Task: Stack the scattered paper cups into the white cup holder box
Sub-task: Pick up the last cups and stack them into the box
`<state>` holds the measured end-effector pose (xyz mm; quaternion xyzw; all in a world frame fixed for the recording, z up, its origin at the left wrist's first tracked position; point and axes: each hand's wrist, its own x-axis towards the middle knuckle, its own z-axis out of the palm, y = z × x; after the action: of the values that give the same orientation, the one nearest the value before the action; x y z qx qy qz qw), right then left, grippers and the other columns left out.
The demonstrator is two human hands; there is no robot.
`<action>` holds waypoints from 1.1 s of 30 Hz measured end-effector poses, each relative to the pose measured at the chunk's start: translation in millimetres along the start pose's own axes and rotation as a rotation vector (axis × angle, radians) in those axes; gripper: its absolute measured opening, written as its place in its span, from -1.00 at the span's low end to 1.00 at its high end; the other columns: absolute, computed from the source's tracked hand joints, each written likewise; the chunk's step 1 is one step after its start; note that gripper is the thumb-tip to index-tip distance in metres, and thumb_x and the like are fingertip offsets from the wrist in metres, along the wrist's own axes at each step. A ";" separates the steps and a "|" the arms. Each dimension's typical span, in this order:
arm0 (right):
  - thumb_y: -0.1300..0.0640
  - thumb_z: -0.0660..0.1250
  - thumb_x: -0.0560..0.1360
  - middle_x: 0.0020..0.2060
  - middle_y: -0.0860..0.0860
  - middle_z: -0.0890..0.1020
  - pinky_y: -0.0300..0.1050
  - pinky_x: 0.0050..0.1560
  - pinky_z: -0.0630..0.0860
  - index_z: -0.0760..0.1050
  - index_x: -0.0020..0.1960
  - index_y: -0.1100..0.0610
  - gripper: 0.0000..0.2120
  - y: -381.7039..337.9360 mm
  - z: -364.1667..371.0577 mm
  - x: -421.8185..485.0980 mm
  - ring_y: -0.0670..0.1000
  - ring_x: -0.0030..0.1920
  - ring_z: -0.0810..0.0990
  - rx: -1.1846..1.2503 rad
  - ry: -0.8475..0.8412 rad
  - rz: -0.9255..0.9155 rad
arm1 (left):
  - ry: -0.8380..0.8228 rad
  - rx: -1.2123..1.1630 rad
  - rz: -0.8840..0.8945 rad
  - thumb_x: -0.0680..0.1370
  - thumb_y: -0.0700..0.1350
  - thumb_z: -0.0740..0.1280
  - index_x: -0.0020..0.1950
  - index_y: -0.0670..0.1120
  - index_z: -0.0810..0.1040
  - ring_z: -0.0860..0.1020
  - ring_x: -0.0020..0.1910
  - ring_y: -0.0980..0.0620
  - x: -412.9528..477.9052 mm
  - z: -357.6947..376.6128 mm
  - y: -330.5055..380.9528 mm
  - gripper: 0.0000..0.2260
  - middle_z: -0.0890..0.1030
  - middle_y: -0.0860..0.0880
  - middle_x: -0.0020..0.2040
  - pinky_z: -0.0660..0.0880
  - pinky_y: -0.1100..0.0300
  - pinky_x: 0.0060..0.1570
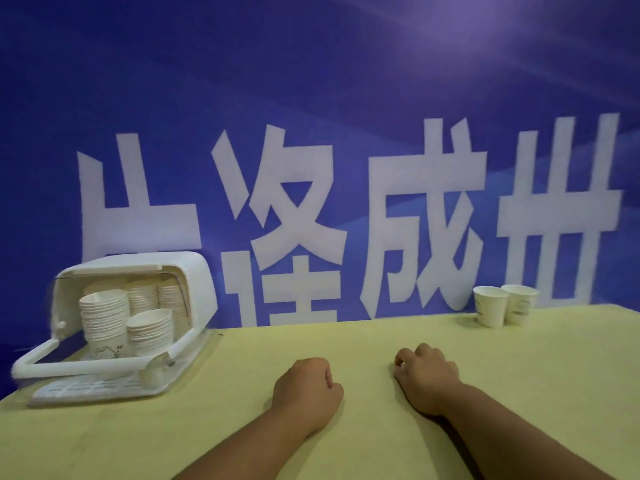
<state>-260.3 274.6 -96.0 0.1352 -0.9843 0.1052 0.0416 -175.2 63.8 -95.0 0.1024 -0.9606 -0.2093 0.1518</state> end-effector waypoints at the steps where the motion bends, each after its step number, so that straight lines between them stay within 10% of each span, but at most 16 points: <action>1: -0.20 0.03 0.67 0.35 0.03 0.42 0.04 0.29 0.36 0.36 0.44 -0.11 -0.59 17.3 -3.8 -1.5 0.07 0.31 0.39 0.001 0.005 0.037 | -0.013 -0.009 0.024 0.52 0.05 0.30 -0.15 0.02 0.50 0.56 -0.09 0.03 2.4 8.2 15.8 -0.87 0.56 0.11 -0.06 0.49 0.16 -0.10; 8: -0.28 0.16 0.61 0.48 0.06 0.32 0.10 0.40 0.35 0.03 0.61 -0.17 -0.35 128.7 -21.9 11.5 0.12 0.45 0.32 0.081 0.025 0.203 | -0.067 -0.122 0.251 0.60 -0.14 0.26 0.21 0.14 0.48 0.52 0.11 0.08 32.7 86.8 121.0 -0.75 0.45 0.16 0.19 0.50 0.15 0.15; 16: -0.27 0.37 0.51 0.44 0.12 0.35 0.10 0.34 0.42 -0.43 0.59 -0.14 0.07 202.9 -21.8 71.2 0.13 0.38 0.37 0.199 0.176 0.289 | -0.119 -0.075 0.334 0.68 -0.14 0.23 0.64 0.26 -0.01 0.46 0.40 0.03 96.6 145.4 218.4 -0.35 0.35 0.09 0.56 0.48 0.14 0.28; 22: -0.28 0.61 0.22 0.47 0.10 0.34 0.16 0.34 0.45 -0.60 0.47 -0.23 0.45 239.6 -21.4 113.9 0.17 0.39 0.41 0.443 0.241 0.333 | -0.184 0.040 0.379 0.64 -0.18 0.23 0.51 0.39 -0.48 0.56 -0.24 0.07 143.6 172.3 259.2 -0.07 0.56 -0.02 -0.08 0.55 0.12 -0.24; 33: 0.21 0.45 0.49 0.14 0.06 0.46 -0.12 0.03 0.55 0.18 0.47 -0.03 -0.32 259.2 -23.4 126.3 0.05 0.03 0.53 0.527 0.507 0.417 | -0.178 0.033 0.379 0.48 -0.22 0.33 0.55 0.32 -0.27 0.56 -0.23 0.04 164.4 183.4 269.8 -0.04 0.51 -0.03 -0.17 0.47 0.14 -0.33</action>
<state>-451.5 491.1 -110.0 -0.0910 -0.8886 0.3897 0.2244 -425.9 329.6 -96.0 -0.0966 -0.9756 -0.1694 0.1010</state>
